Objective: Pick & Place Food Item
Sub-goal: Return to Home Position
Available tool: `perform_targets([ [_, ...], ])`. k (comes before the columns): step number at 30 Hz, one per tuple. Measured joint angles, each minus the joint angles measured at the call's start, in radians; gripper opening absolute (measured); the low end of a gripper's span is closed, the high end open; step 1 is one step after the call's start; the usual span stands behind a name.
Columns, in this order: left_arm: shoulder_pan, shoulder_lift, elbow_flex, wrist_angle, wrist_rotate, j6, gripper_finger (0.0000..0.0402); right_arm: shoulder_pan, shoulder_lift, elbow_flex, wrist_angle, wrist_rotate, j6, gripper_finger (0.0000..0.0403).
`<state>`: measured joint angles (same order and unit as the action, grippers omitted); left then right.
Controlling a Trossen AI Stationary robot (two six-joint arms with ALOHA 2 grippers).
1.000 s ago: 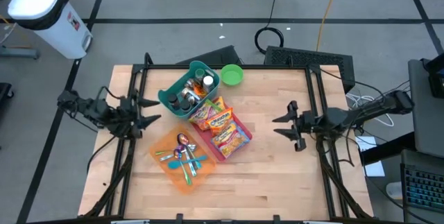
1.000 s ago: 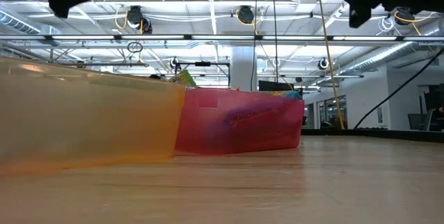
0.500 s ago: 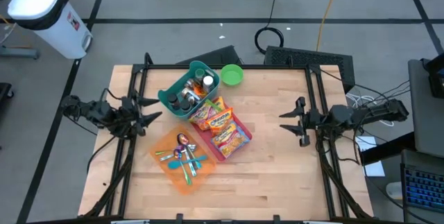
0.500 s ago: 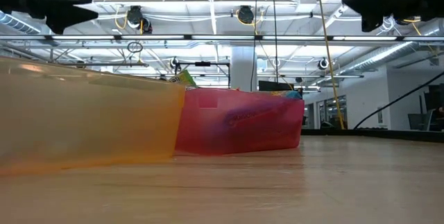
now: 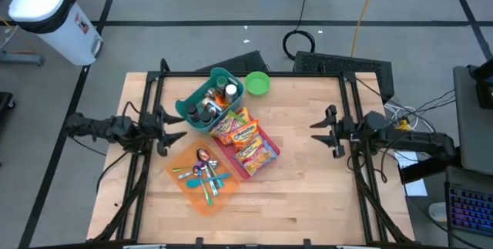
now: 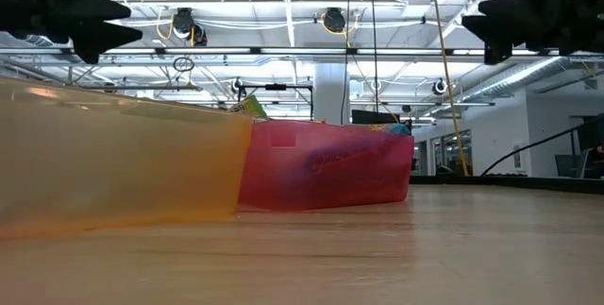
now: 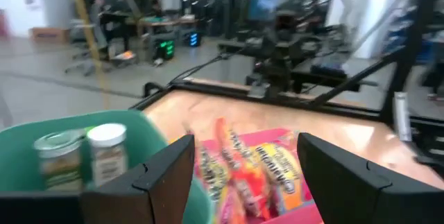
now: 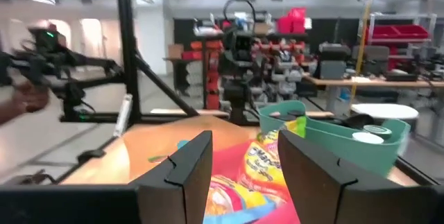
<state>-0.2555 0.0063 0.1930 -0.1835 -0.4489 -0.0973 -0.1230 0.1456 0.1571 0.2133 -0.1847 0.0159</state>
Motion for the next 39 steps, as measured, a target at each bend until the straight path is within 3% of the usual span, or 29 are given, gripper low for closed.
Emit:
perform_targets([
  [3,0.027,0.000,-0.047,0.066,0.074,0.022,0.0257,-0.053,-0.018,-0.055,0.084,-0.081,0.036,0.0155],
  [6,0.060,0.000,-0.071,0.075,0.084,0.022,0.0257,-0.105,-0.031,-0.081,0.130,-0.157,0.059,0.0155],
  [9,0.103,0.000,-0.074,0.050,0.109,-0.003,0.0257,-0.168,-0.037,-0.089,0.116,-0.197,0.090,0.0155],
  [15,0.181,0.000,-0.074,0.056,0.295,0.007,0.0257,-0.274,-0.036,-0.092,0.111,-0.343,0.153,0.0155],
  [19,0.206,0.000,-0.074,0.078,0.319,0.035,0.0257,-0.295,-0.036,-0.094,0.111,-0.393,0.148,0.0155],
  [21,0.212,0.000,-0.074,0.085,0.319,0.047,0.0257,-0.301,-0.036,-0.099,0.111,-0.375,0.140,0.0155],
  [28,0.218,0.000,-0.100,0.079,0.310,0.068,0.0257,-0.287,-0.036,-0.142,0.044,-0.124,0.106,0.0155],
  [39,0.217,0.000,-0.120,0.041,0.309,0.076,0.0257,-0.191,-0.034,-0.142,-0.078,0.107,0.033,0.0155],
])
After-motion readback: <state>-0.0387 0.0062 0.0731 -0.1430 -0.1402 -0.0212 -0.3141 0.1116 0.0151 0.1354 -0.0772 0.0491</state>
